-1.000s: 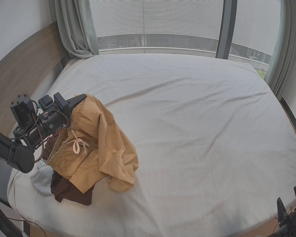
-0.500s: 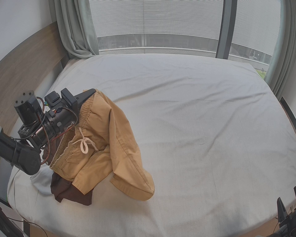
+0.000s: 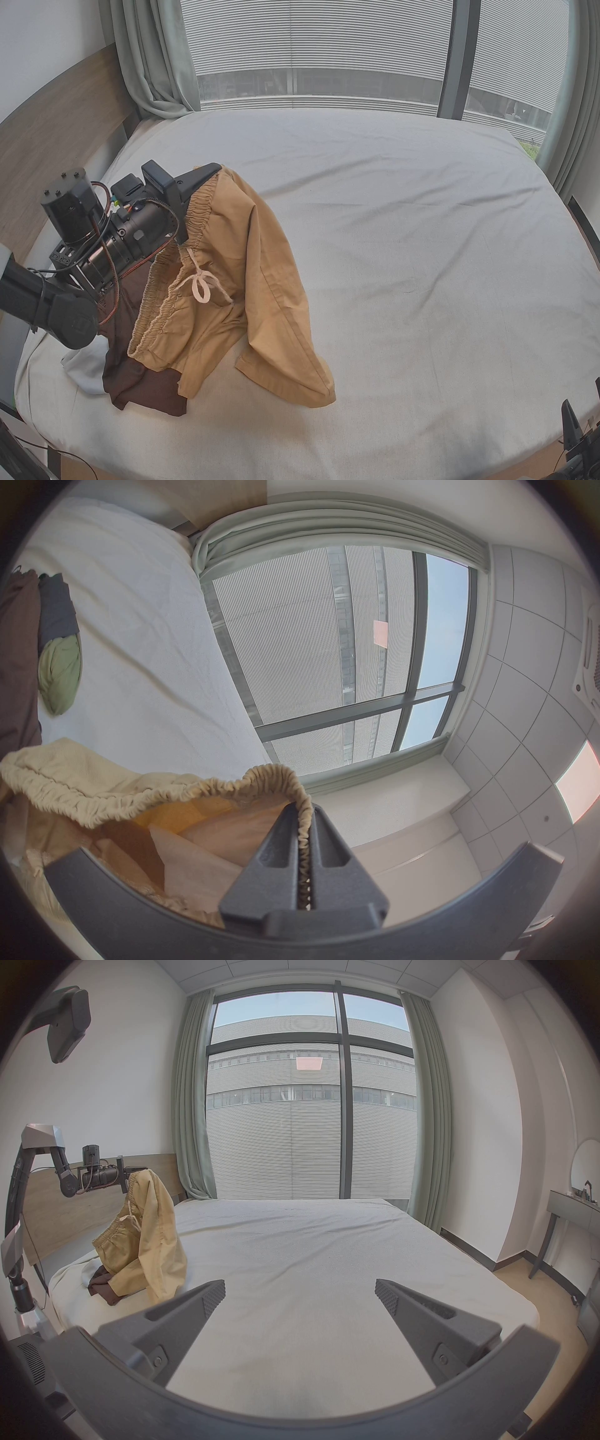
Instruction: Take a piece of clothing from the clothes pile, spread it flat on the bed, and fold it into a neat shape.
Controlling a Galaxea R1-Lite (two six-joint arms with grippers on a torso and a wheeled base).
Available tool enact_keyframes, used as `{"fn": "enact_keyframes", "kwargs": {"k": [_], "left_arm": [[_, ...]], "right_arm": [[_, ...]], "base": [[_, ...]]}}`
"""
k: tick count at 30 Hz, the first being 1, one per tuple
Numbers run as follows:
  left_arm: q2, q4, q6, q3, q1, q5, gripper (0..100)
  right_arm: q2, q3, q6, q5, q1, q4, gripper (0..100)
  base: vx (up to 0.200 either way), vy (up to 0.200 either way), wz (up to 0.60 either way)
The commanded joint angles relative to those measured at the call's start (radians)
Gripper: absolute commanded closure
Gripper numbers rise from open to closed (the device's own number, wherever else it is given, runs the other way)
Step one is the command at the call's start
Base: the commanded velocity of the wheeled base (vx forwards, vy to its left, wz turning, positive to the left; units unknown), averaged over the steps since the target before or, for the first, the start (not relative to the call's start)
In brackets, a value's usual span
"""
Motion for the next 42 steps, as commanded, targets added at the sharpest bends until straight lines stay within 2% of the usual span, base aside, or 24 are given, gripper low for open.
{"fn": "enact_keyframes", "kwargs": {"k": [1,4,12,17,42], "left_arm": [[0.036,0.0,-0.011,-0.034,-0.022,0.022,100],[0.059,0.001,-0.012,-0.054,-0.046,0.056,100],[0.085,0.004,-0.029,-0.072,-0.106,0.079,100],[0.099,0.053,-0.029,-0.117,-0.146,0.115,100],[0.194,0.075,-0.028,-0.253,-0.307,0.142,100]], "right_arm": [[-0.005,0.018,0.0,0.0,0.0,0.0,0],[-0.005,0.018,0.0,0.0,0.0,0.0,0],[-0.005,0.018,0.0,0.0,0.0,0.0,0],[-0.005,0.018,0.0,0.0,0.0,0.0,0],[-0.005,0.018,0.0,0.0,0.0,0.0,0]], "base": [[0.0,0.0,0.0],[0.0,0.0,0.0],[0.0,0.0,0.0],[0.0,0.0,0.0],[0.0,0.0,0.0]]}}
